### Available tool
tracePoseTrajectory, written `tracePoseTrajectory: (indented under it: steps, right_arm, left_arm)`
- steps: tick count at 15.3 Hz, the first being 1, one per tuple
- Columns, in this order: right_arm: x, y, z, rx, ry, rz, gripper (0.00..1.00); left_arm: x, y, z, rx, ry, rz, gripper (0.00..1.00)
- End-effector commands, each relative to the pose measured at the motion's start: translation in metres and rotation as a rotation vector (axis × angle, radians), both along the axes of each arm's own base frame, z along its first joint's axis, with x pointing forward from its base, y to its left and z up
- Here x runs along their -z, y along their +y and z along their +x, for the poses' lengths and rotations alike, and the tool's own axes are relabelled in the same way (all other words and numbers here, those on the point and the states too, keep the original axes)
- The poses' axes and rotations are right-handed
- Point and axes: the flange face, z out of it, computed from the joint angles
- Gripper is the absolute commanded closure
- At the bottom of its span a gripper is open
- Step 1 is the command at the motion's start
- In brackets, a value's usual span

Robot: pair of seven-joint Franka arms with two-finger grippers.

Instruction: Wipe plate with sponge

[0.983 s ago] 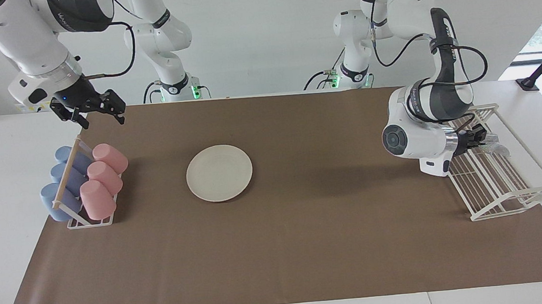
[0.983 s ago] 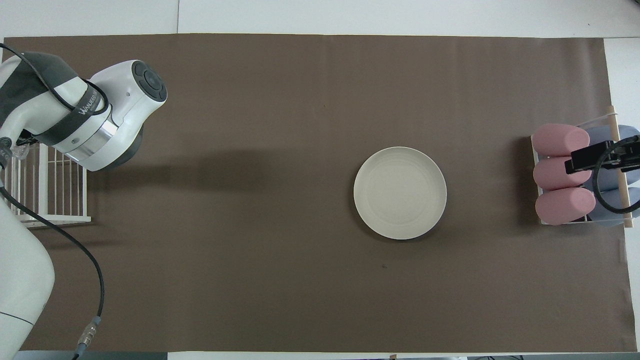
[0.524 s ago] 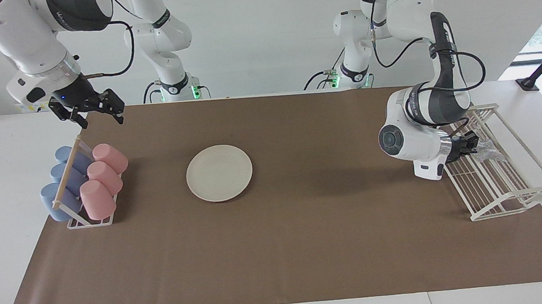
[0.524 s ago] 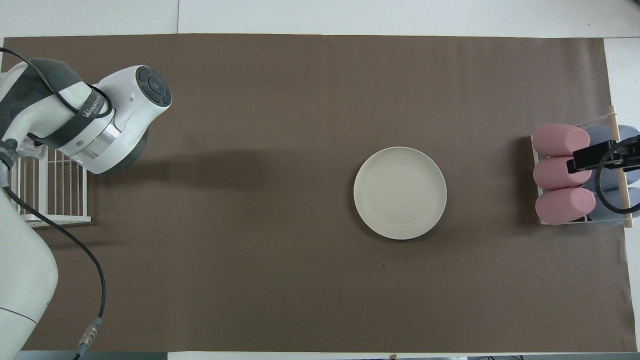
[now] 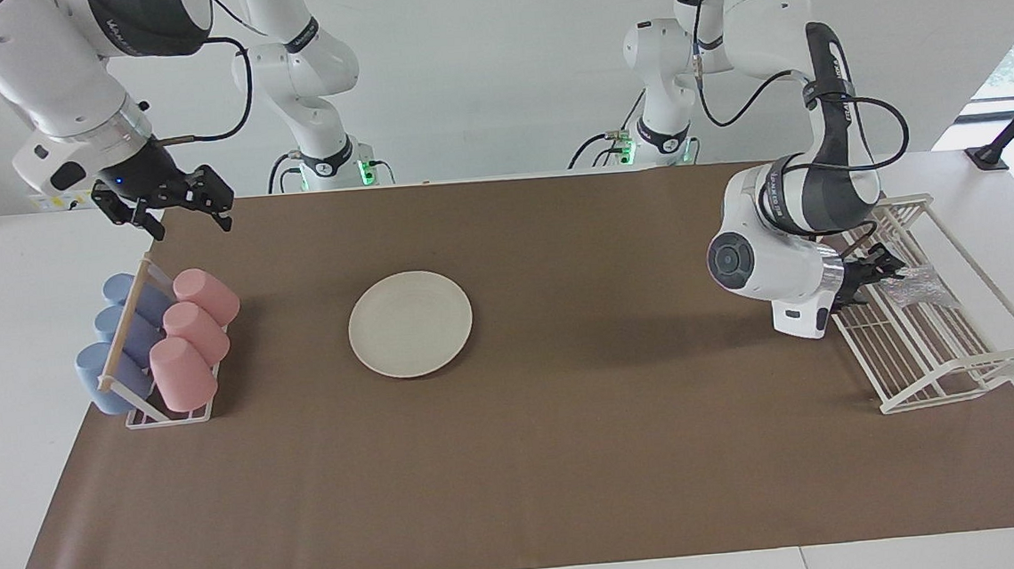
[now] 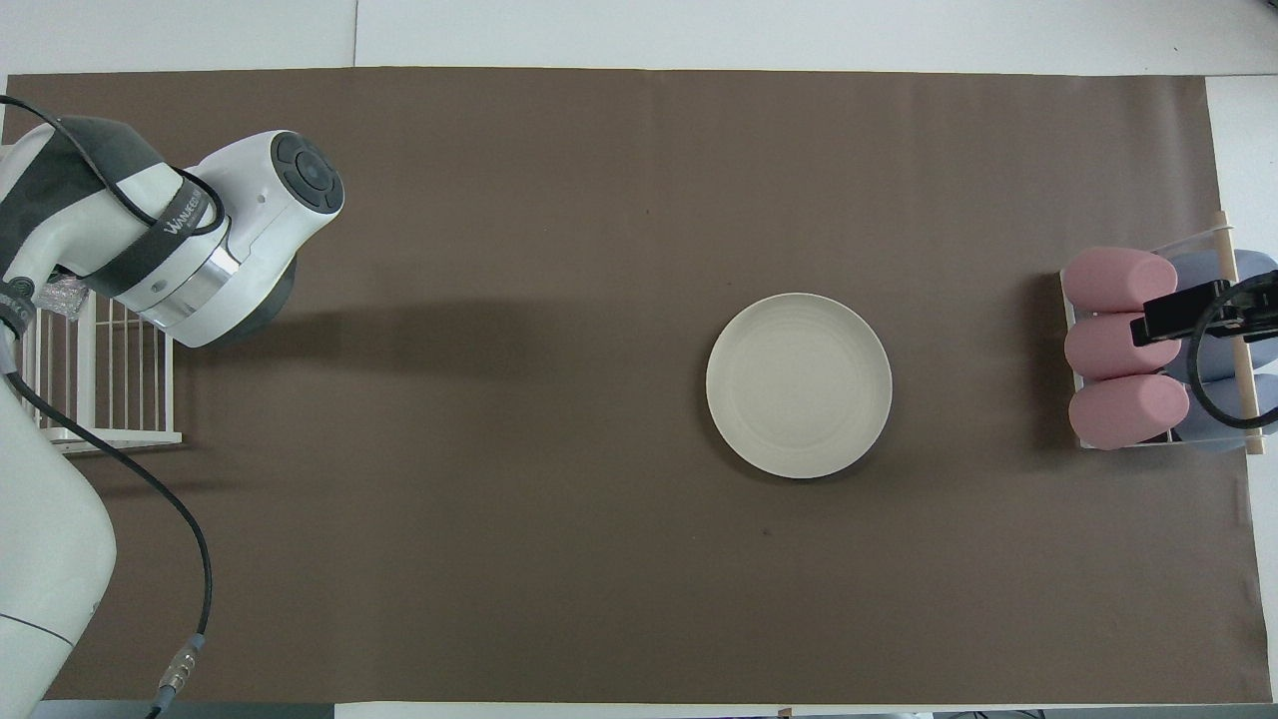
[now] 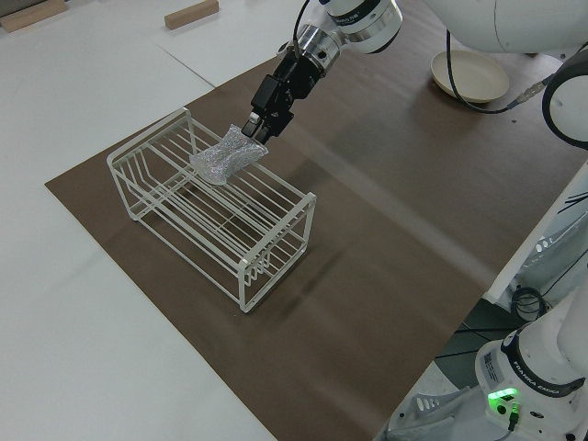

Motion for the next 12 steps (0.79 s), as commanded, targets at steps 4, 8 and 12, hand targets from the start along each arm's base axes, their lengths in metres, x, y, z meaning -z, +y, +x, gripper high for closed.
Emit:
tracePoseTrajectory:
  steps: [4, 8, 12]
  right_arm:
    - [-0.003, -0.002, -0.001, -0.02, -0.012, -0.012, 0.0]
    - [-0.003, 0.001, -0.001, -0.019, -0.015, -0.011, 0.0]
    - [-0.003, 0.001, -0.001, -0.019, -0.015, -0.011, 0.0]
  left_arm:
    - [-0.017, -0.004, -0.001, -0.027, -0.026, -0.114, 0.0]
    - [-0.095, 0.008, -0.01, -0.077, -0.064, -0.399, 0.0]
    - [-0.161, 0.004, -0.021, -0.159, -0.153, -0.693, 0.0]
